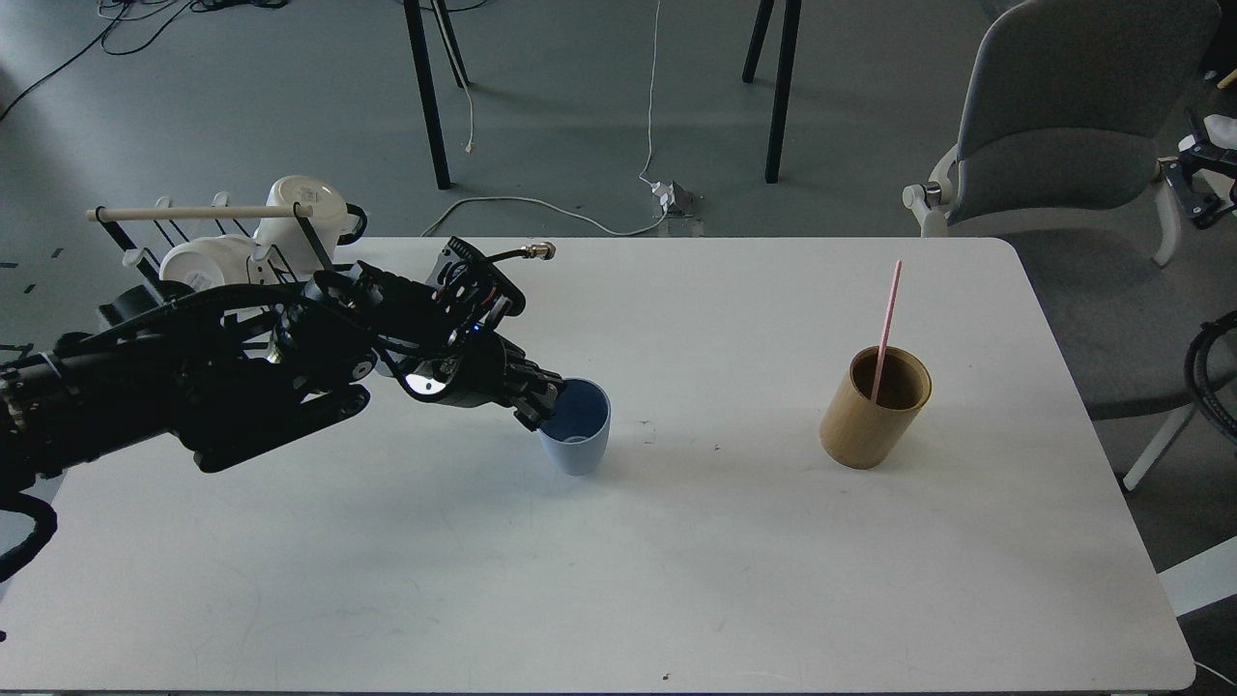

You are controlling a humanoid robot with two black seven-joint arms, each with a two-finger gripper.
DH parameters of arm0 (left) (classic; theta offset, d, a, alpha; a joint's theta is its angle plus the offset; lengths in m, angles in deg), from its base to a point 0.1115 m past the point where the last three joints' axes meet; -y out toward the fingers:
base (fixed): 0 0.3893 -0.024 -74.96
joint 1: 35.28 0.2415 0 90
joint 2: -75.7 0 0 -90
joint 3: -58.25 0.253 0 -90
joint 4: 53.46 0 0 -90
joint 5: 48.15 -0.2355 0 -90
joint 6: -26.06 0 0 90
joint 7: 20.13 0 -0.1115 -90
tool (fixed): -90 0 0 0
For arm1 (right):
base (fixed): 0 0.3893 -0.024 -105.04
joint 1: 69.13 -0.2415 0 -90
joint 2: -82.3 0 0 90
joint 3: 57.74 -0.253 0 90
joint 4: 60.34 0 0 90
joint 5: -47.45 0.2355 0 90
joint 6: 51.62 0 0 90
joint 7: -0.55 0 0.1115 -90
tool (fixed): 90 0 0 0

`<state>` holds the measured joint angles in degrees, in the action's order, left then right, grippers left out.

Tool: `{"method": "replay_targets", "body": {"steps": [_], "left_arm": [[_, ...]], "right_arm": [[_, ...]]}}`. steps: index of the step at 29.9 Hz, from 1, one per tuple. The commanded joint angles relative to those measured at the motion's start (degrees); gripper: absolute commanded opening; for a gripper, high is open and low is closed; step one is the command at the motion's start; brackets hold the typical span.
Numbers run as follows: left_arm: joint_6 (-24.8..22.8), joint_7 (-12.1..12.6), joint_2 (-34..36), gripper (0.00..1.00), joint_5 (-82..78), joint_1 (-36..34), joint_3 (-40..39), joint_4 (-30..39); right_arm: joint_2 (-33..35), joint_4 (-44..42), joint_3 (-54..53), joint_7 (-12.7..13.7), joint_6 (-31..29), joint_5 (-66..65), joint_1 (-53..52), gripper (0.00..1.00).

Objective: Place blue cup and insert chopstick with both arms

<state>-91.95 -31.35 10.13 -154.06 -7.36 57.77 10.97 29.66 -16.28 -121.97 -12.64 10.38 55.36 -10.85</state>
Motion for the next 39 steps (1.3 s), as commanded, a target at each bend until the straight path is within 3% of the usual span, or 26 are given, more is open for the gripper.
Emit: {"method": "replay_targets", "body": {"steps": [1, 7, 10, 12, 13, 15, 16, 22, 26, 27, 32, 39], "left_arm": [[0.0, 0.1, 0.0, 0.14, 0.1, 0.0, -0.2, 0.1], [0.0, -0.9, 0.5, 0.24, 0.5, -0.2, -0.7, 0.5], [0.0, -1.1, 1.0, 0.33, 1.5, -0.2, -3.4, 0.8], [0.0, -1.1, 1.3, 0.47, 5.3, -0.2, -7.9, 0.8], [0.0, -1.1, 1.5, 0.59, 8.9, -0.2, -11.0, 0.8], [0.0, -0.4, 1.5, 0.92, 18.0, 0.3, -16.6, 0.0], [0.0, -0.4, 1.6, 0.96, 22.3, 0.5, -18.4, -0.1], [0.0, -1.2, 1.3, 0.99, 44.7, 1.2, -23.7, -5.0], [0.1, -1.4, 1.5, 0.99, 55.4, 4.6, -26.5, -7.2], [1.4, -2.3, 1.5, 0.99, 56.9, 5.5, -27.7, -8.1], [1.6, -11.5, -1.0, 0.99, 71.8, 8.8, -34.8, -18.7], [0.0, -11.9, -3.7, 1.00, 101.1, 9.6, -35.1, -29.2]], "right_arm": [[0.1, 0.0, 0.1, 0.0, 0.0, 0.0, 0.0, 1.00], [0.3, 0.2, 0.1, 0.1, 0.0, 0.0, 0.0, 1.00], [0.3, 0.2, 0.4, 0.2, 0.0, -0.1, -0.1, 1.00], [0.8, 0.2, 0.8, 0.4, 0.0, -0.2, -0.2, 1.00], [1.2, 0.2, 0.9, 0.4, 0.0, -0.3, -0.2, 1.00], [2.4, 0.8, 1.5, 0.3, 0.0, -0.4, -0.3, 1.00], [3.1, 1.6, 1.7, 0.3, 0.0, -0.5, -0.3, 1.00], [8.8, 7.8, 4.9, 0.1, 0.0, -2.8, -0.5, 0.99], [10.4, 13.6, 5.4, 0.0, 4.7, -12.3, -0.7, 0.99], [10.8, 15.6, 5.4, 0.0, 6.4, -15.3, -0.7, 0.99], [11.5, 24.1, 5.4, 0.1, 13.7, -28.9, -1.0, 0.99], [14.2, 32.7, 6.0, 1.0, 16.7, -50.5, -1.5, 0.99]]}}
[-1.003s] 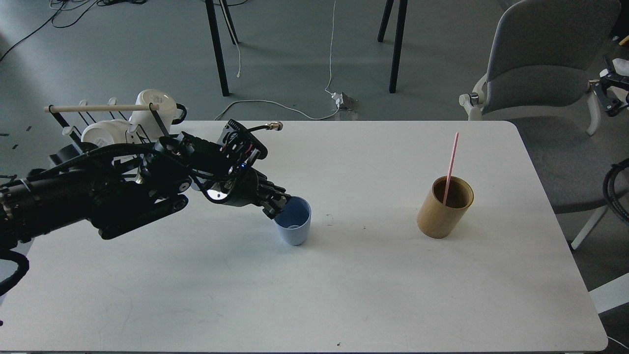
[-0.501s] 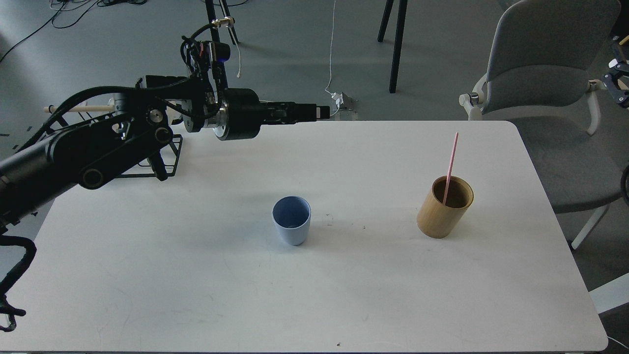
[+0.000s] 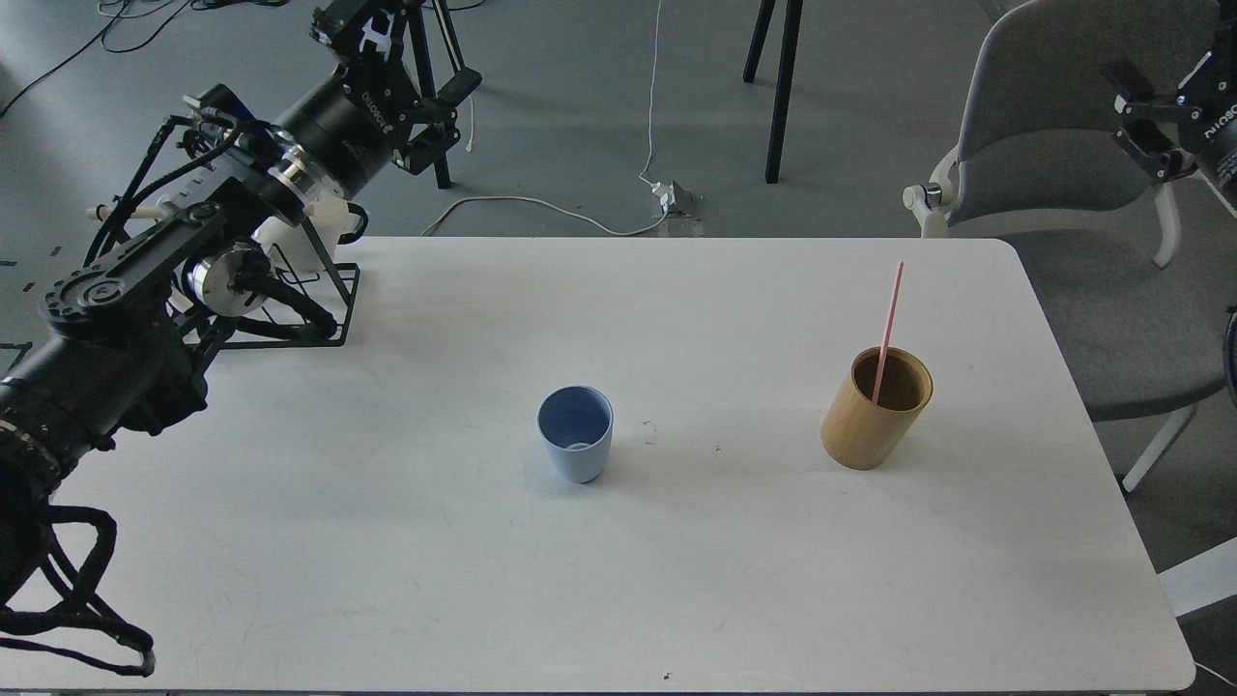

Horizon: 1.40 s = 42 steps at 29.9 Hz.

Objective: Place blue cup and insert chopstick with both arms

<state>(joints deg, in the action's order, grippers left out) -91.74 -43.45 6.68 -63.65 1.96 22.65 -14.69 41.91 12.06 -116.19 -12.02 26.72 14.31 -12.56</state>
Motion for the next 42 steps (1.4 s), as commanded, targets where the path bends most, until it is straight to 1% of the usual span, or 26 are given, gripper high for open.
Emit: {"method": "replay_targets", "body": {"steps": [1, 4, 6, 9, 12, 14, 16, 19, 22, 25, 28, 31, 35, 38, 42], "left_arm": [[-0.2, 0.2, -0.2, 1.00, 13.8, 0.3, -0.1, -4.2], [-0.2, 0.2, 0.5, 1.00, 20.4, 1.1, -0.1, -5.7], [-0.2, 0.4, 1.0, 1.00, 23.9, 3.0, -0.2, -6.5], [-0.2, 1.6, 0.6, 1.00, 25.9, 4.0, -0.2, -8.6], [-0.2, 1.6, -2.0, 1.00, 26.1, 3.6, -0.5, -12.8], [-0.2, 1.6, -4.3, 1.00, 26.1, 3.3, -1.3, -13.1], [-0.2, 1.6, -4.6, 1.00, 26.1, 3.3, -1.7, -13.1], [-0.2, 1.4, -4.6, 1.00, 26.1, 3.3, -1.8, -13.3], [-0.2, 1.6, -4.5, 1.00, 26.0, 3.4, -1.0, -12.8], [-0.2, 1.7, -4.4, 1.00, 25.9, 3.3, -0.7, -12.8], [-0.2, 1.9, -4.3, 1.00, 25.9, 3.2, -0.7, -12.8], [-0.2, 2.0, -4.3, 1.00, 25.9, 3.2, -0.8, -12.8], [-0.2, 2.0, -4.2, 1.00, 25.8, 3.1, -0.8, -13.2], [-0.2, 2.0, -4.3, 1.00, 25.8, 3.1, -0.8, -13.2], [-0.2, 1.9, -4.3, 1.00, 25.9, 3.1, -0.9, -13.0]], "right_arm": [[3.2, 6.7, 0.8, 1.0, 0.5, -13.5, 0.4, 0.99], [4.8, 10.8, 4.7, 4.1, 2.1, -25.3, 0.1, 0.99], [4.8, 11.3, 7.8, 5.4, 3.9, -32.8, -0.1, 0.99], [4.5, 10.8, 11.1, 5.5, 4.7, -39.2, -0.1, 0.99], [3.9, 11.0, 14.6, 5.2, 6.4, -45.6, 0.4, 0.99], [2.4, 10.8, 18.3, 5.1, 8.8, -52.8, 0.4, 0.98], [0.9, 10.4, 21.2, 5.1, 10.6, -56.8, 0.1, 0.97], [0.6, 9.3, 23.7, 5.1, 12.8, -59.4, 0.5, 0.94], [0.2, 7.5, 25.3, 5.1, 13.6, -59.5, 0.8, 0.91], [-1.3, 5.1, 26.8, 5.1, 13.7, -59.6, 1.3, 0.86], [-4.5, 3.5, 27.9, 4.9, 13.7, -61.1, 1.3, 0.79], [-8.1, 0.7, 28.0, 5.0, 13.7, -64.3, 1.1, 0.75], [-12.2, -3.3, 28.1, 5.0, 13.7, -65.1, 0.5, 0.64], [-12.3, -3.6, 28.2, 5.0, 13.7, -65.3, 0.3, 0.50], [-12.4, -4.5, 28.2, 5.0, 13.7, -69.1, 0.2, 0.40]]}}
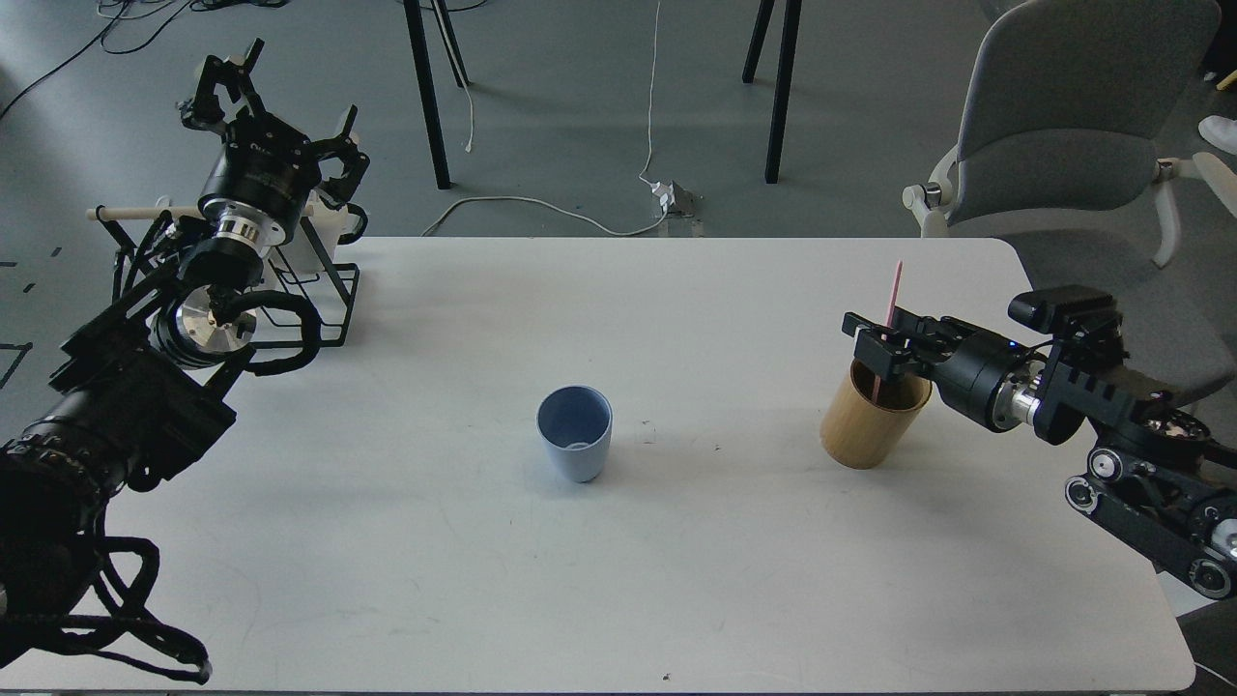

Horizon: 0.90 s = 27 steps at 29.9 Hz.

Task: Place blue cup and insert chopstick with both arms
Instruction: 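Grasp the red straw in the tan cup with the right gripper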

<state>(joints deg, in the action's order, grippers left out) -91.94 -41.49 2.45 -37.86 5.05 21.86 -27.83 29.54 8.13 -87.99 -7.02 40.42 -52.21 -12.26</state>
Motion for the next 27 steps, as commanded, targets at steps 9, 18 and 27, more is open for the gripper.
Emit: {"method": "replay_targets", "body": {"steps": [9, 18, 27], "left_arm": [[0.0, -0.1, -0.1, 1.00, 0.0, -0.1, 0.0, 0.1], [0.0, -0.1, 0.0, 1.00, -0.1, -0.1, 0.1, 0.1], [0.0, 0.0, 1.3, 1.00, -0.1, 0.0, 0.1, 0.1]], "right_arm": [[0.5, -0.5, 0.0, 0.0, 0.0, -3.5, 0.1, 0.22], [1.9, 0.2, -0.1, 0.0, 0.2, -3.4, 0.1, 0.00], [8.6, 7.7, -2.6, 0.0, 0.3, -2.4, 0.1, 0.00]]}}
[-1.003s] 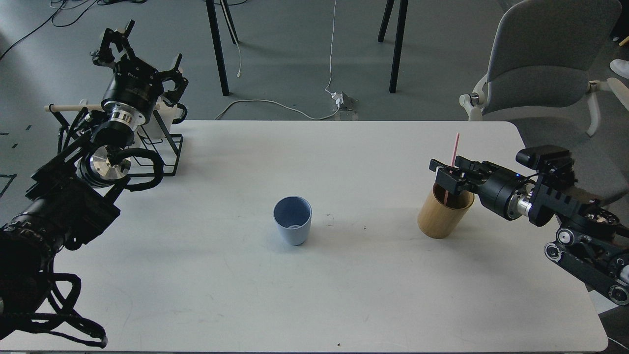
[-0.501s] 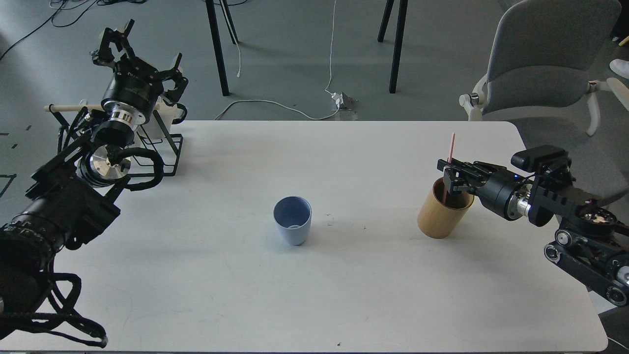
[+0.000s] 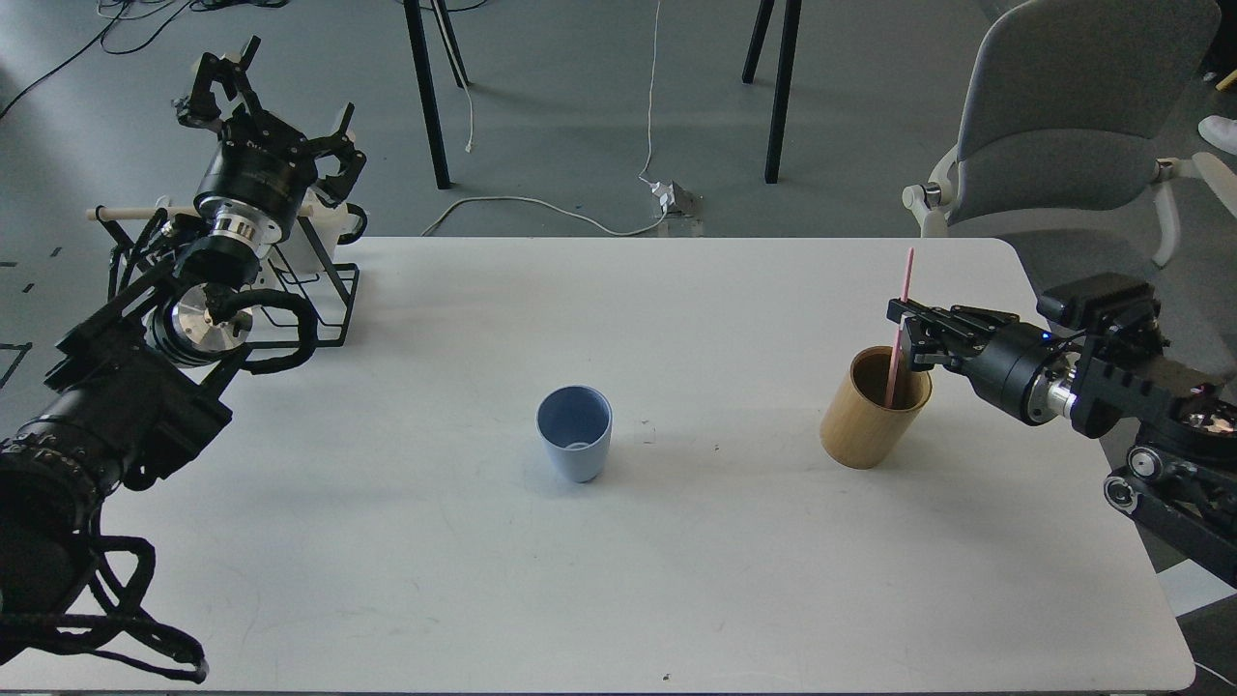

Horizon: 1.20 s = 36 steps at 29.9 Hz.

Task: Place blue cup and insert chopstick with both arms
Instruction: 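Pull the red straw up out of the tan cup, then carry the straw over the blue cup and lower it inside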

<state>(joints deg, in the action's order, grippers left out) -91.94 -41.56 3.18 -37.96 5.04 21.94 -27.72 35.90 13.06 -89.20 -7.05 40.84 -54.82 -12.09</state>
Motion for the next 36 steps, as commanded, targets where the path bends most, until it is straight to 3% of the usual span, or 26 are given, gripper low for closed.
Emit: {"method": "replay_targets", "body": {"steps": [1, 6, 14, 23, 29, 36], "left_arm": [[0.0, 0.0, 0.6, 1.00, 0.0, 0.0, 0.0, 0.0], [0.0, 0.1, 1.1, 1.00, 0.0, -0.1, 0.0, 0.0], [0.0, 0.0, 2.2, 1.00, 0.0, -0.1, 0.0, 0.0], [0.0, -0.2, 3.5, 1.00, 0.0, 0.0, 0.1, 0.3], [0.0, -0.4, 3.3, 1.00, 0.0, 0.0, 0.0, 0.4], [0.0, -0.6, 3.6, 1.00, 0.0, 0.0, 0.0, 0.3]], "right_arm": [[3.1, 3.8, -2.2, 0.0, -0.2, 0.2, -0.1, 0.00], [6.1, 6.8, -6.0, 0.0, -0.8, 2.4, -2.3, 0.01], [3.3, 8.1, -7.4, 0.7, -0.8, 17.0, -15.3, 0.00], [-11.7, 7.4, -2.1, 0.7, -0.8, 16.3, -17.5, 0.01], [-23.1, 0.9, 6.9, 0.6, -0.7, 15.8, -20.3, 0.01], [-29.1, -6.9, 9.8, 0.0, -0.4, 11.2, -20.1, 0.01]]}}
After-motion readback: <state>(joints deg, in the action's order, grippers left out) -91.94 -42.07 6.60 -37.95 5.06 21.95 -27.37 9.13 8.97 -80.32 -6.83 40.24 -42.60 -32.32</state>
